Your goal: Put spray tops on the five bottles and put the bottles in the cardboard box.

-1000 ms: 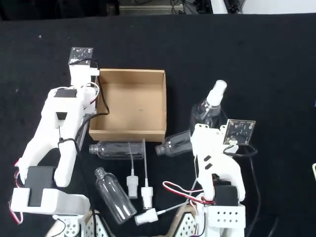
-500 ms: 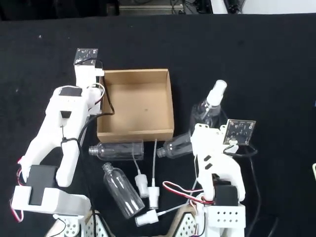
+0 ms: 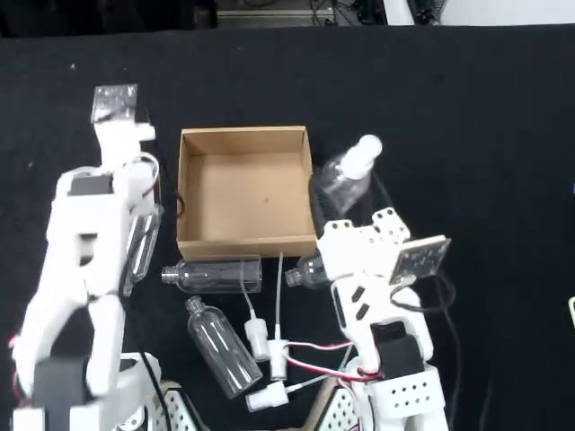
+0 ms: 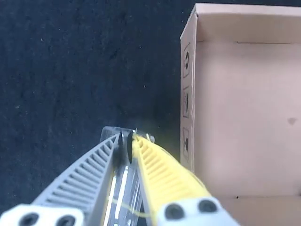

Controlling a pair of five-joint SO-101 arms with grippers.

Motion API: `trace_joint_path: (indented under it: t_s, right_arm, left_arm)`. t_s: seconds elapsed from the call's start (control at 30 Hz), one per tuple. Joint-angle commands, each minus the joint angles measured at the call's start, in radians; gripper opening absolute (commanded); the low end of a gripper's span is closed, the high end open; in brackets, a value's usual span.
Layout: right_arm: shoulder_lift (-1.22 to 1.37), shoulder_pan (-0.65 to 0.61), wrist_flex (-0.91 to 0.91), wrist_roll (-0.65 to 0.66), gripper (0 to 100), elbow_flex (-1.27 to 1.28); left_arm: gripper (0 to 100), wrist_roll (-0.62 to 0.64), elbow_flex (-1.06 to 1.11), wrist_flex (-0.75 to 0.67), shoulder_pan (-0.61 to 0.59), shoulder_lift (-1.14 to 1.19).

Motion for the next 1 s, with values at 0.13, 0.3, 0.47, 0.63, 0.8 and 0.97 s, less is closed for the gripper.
trace_joint_path:
  t_s: [0.13,0.3,0.47,0.63,0.8,0.97]
  right_arm:
    - [-0.093,-0.058,-0.127,0.003,1.0,-0.039]
    - [-0.091,0.018,-0.127,0.077,1.0,-0.120]
    - [0.033,0.098,-0.112,0.127,1.0,-0.297]
    - [0.358,0.233,-0.044,0.123,1.0,-0.516]
    - [0.648,0.305,-0.054,0.129,1.0,-0.611]
    - [0.888,0.255,-0.186,0.100,1.0,-0.618]
  left_arm:
    - [3,0.008,0.269,-0.215,-0.024,-0.235]
    - [3,0.118,0.280,-0.218,-0.122,-0.236]
    - [3,0.224,0.286,-0.219,-0.196,-0.219]
    - [3,0.236,0.404,-0.374,-0.231,-0.210]
    - [3,0.238,0.521,-0.563,-0.262,-0.219]
    - [3,0.239,0.544,-0.608,-0.257,-0.210]
